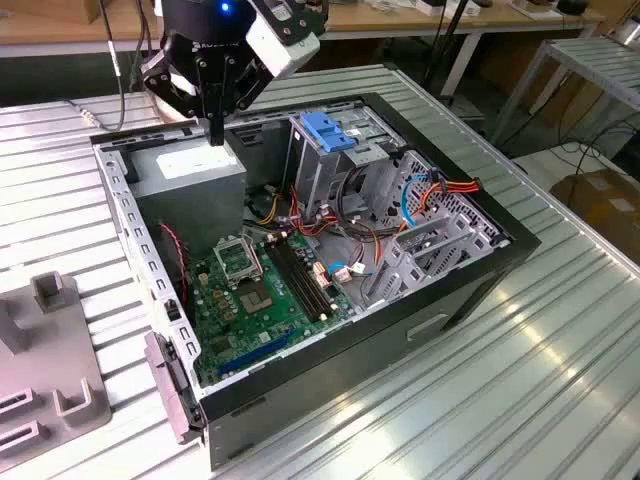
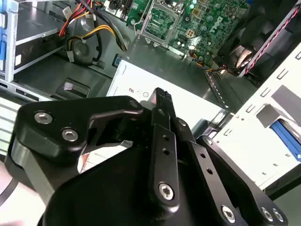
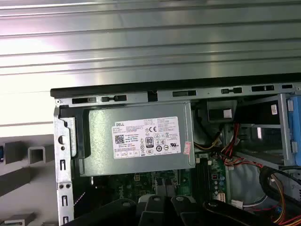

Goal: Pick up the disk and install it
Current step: 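Reach for the disk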

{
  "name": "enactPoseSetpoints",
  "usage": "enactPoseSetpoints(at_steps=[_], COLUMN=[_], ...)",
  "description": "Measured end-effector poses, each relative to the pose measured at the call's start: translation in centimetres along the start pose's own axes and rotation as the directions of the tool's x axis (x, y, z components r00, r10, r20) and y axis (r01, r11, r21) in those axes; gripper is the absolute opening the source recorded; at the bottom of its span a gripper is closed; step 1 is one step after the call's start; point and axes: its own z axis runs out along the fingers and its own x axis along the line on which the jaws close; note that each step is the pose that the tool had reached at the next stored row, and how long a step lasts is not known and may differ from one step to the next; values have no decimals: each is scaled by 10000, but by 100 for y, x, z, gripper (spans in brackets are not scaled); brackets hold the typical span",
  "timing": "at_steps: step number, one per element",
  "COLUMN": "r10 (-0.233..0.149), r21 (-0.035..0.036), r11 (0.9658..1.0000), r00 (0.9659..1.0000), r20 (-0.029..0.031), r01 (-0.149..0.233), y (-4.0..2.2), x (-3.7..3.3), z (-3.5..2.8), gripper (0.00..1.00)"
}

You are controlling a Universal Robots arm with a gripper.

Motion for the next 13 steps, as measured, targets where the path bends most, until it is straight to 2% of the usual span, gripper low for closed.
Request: enactPoseSetpoints(at_steps=[13], r10=[1], r21=[-1], r11=[10000], r00=[10000], r20=[0], r01=[-1], y=[-8], x=[103], z=[-3], gripper=[10])
